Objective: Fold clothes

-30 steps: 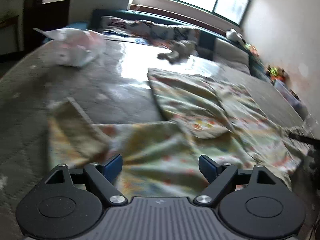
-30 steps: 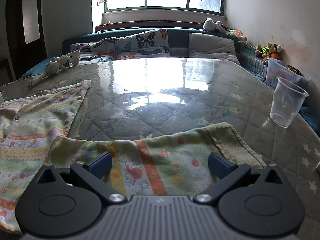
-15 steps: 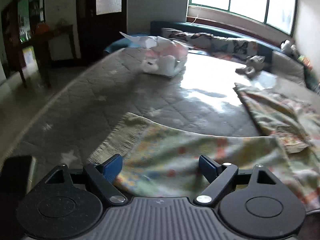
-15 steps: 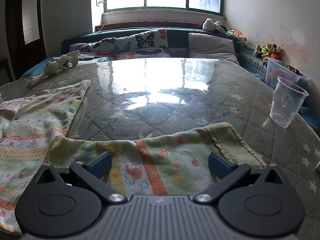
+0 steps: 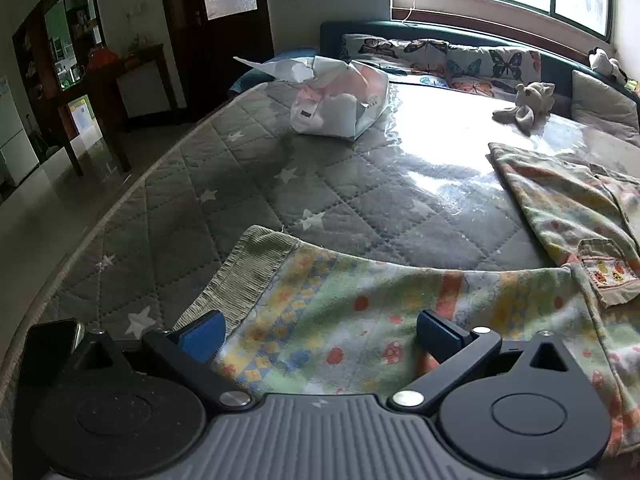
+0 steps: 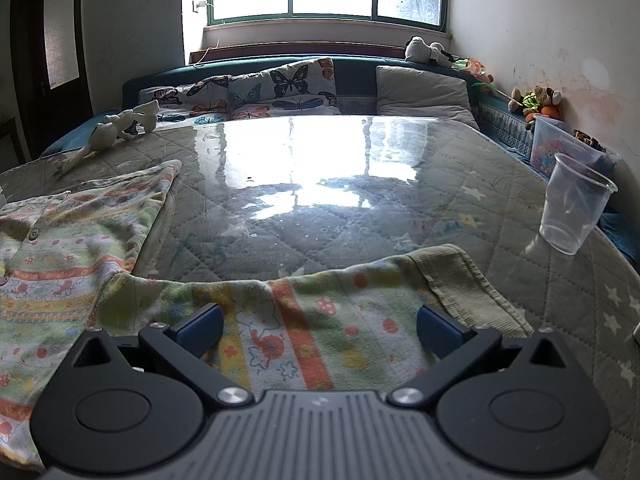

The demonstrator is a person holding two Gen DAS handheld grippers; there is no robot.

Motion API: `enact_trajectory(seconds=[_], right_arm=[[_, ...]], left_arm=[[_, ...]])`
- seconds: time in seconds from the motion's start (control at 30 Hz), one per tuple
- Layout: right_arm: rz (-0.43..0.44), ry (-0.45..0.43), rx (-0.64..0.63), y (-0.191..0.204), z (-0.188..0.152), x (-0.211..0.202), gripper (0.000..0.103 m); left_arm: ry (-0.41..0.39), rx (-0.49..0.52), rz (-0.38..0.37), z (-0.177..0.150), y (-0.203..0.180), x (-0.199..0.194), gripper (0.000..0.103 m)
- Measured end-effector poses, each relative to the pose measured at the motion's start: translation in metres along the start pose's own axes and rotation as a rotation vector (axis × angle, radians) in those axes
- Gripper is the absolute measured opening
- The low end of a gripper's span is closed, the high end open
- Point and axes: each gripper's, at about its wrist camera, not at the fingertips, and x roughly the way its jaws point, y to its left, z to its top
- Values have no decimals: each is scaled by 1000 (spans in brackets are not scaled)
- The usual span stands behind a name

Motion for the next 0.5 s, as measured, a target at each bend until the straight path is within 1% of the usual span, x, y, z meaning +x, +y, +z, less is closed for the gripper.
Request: enact_trajectory(seconds=[0.2,0.4,0.5], right_arm=[[0,0,1,0,0,0,103],[0,0,1,0,0,0,103],[0,0,1,0,0,0,103]], left_arm=[[14,-33,-23,1,4,3,103],[-11,-40,-31,-3,4,2,103],[-11,-39,-34,-2,4,2,103]])
